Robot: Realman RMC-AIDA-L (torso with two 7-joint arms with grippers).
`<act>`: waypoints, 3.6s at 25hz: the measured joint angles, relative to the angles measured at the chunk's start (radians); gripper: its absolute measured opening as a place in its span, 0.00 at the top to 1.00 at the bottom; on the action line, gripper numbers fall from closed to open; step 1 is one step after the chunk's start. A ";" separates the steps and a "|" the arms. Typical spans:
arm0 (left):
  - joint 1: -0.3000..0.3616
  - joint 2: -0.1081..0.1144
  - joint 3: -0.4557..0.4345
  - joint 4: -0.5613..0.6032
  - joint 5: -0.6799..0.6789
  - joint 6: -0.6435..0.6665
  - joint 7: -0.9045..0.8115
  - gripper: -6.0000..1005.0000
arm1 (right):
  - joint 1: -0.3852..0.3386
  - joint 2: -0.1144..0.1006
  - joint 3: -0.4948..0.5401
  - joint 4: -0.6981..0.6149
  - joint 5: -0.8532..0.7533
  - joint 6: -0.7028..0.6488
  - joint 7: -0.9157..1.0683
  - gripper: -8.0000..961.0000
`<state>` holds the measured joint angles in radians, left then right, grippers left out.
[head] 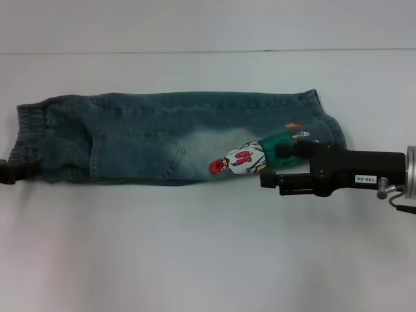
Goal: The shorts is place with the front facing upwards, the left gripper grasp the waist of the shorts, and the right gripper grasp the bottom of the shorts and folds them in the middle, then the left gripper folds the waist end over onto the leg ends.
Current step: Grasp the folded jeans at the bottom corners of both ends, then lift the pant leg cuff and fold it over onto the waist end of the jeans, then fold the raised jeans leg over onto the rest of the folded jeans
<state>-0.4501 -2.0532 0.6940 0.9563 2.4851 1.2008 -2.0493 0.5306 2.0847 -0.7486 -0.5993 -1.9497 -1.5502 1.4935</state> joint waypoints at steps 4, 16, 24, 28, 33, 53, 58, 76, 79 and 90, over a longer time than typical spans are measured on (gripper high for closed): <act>0.005 -0.005 -0.004 0.044 -0.004 0.053 0.000 0.65 | 0.002 0.000 0.000 0.004 0.003 0.006 -0.002 0.14; 0.000 -0.034 -0.010 0.214 -0.038 0.225 0.000 0.91 | 0.007 0.002 0.020 0.150 0.158 0.102 -0.146 0.28; -0.032 -0.031 -0.010 0.239 -0.088 0.288 0.000 0.96 | 0.063 0.013 0.021 0.364 0.393 0.302 -0.326 0.51; -0.058 -0.026 -0.010 0.295 -0.165 0.351 -0.006 0.96 | 0.117 0.019 0.024 0.482 0.536 0.414 -0.452 0.61; -0.097 -0.021 -0.028 0.319 -0.268 0.404 -0.016 0.95 | 0.213 0.027 0.039 0.663 0.712 0.516 -0.665 0.92; -0.280 -0.022 -0.063 0.215 -0.489 0.459 -0.043 0.95 | 0.469 0.036 0.662 1.017 -0.113 0.835 -0.746 0.98; -0.261 -0.023 -0.064 0.198 -0.489 0.459 -0.033 0.94 | 0.408 0.023 0.760 1.009 -0.268 0.849 -0.702 0.98; -0.284 -0.103 0.119 0.000 -0.488 0.318 0.129 0.91 | 0.079 0.000 1.164 0.534 -0.290 0.188 -0.577 0.98; -0.306 -0.113 0.254 -0.068 -0.497 0.196 0.135 0.91 | 0.068 0.000 1.224 0.530 -0.249 0.173 -0.552 0.98; -0.372 -0.120 0.505 -0.238 -0.551 -0.006 0.131 0.83 | 0.051 0.004 1.233 0.550 -0.181 0.181 -0.545 0.98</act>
<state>-0.8219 -2.1731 1.1985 0.7187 1.9345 1.1944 -1.9181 0.5820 2.0891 0.4839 -0.0489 -2.1305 -1.3693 0.9485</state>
